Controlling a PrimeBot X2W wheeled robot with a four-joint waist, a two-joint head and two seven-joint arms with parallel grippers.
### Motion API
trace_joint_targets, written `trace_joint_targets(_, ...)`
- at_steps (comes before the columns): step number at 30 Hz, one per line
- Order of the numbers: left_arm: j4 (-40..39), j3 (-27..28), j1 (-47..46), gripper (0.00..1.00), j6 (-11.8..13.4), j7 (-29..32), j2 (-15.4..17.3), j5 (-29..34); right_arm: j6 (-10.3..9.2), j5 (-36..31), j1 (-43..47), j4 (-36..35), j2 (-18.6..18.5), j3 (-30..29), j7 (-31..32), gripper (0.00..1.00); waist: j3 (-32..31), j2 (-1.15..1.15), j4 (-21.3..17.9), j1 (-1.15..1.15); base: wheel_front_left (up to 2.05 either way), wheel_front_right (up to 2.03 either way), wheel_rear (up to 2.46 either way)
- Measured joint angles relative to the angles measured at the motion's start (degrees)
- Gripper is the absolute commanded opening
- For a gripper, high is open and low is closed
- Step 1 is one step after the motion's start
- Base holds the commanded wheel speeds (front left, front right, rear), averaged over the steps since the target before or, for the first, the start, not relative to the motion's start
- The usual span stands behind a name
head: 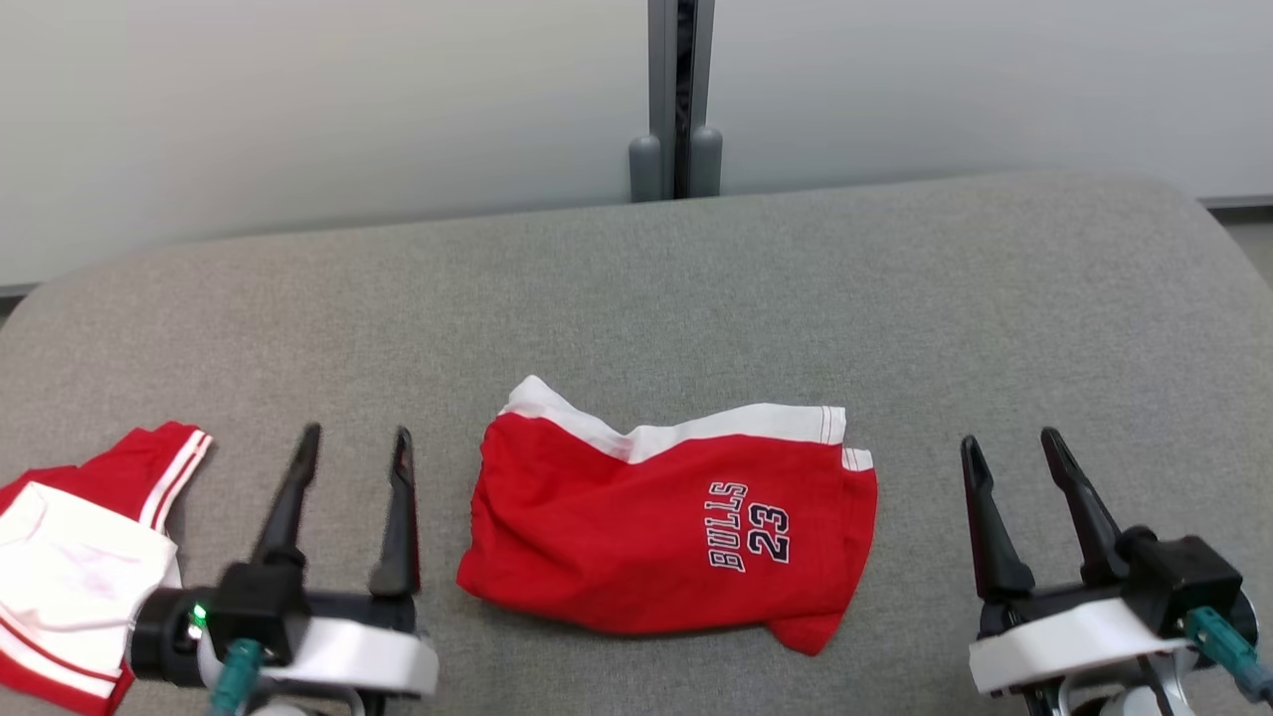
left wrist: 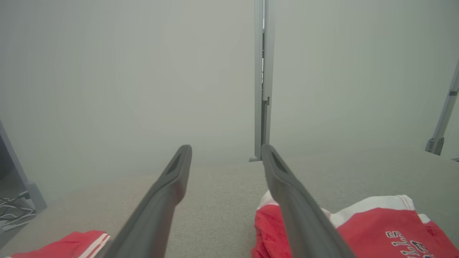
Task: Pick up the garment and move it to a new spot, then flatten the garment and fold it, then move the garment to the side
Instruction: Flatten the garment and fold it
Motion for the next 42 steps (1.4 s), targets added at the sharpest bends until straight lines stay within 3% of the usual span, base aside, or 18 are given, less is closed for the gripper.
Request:
trace_joint_targets(4,3.5,-1.4,3.5,1.0,0.4,0.0,-0.3,2.2,0.0,-0.2,2.6,1.4,-0.1,-0.4,0.0,1.0,-2.2,0.0,0.1,0.0,0.0,0.0,0.0)
trace_joint_targets(10,7.6,-1.9,6.6,1.0,2.0,0.0,-0.5,0.5,0.0,-0.1,7.9,3.1,-0.1,0.0,0.0,1.0,-4.9,0.0,0.3,0.0,0.0,0.0,0.0)
trace_joint_targets(25,5.1,-2.8,9.4,1.0,6.2,0.0,-0.6,1.0,0.0,0.9,10.1,3.6,-0.2,1.6,0.0,1.0,-7.2,0.0,-0.8,0.0,0.0,0.0,0.0)
trace_joint_targets(42,8.5,-4.3,9.8,1.0,6.4,0.0,-0.7,-1.7,0.0,0.3,9.9,3.2,-0.7,2.8,0.0,1.0,-6.8,0.0,-0.2,0.0,0.0,0.0,0.0)
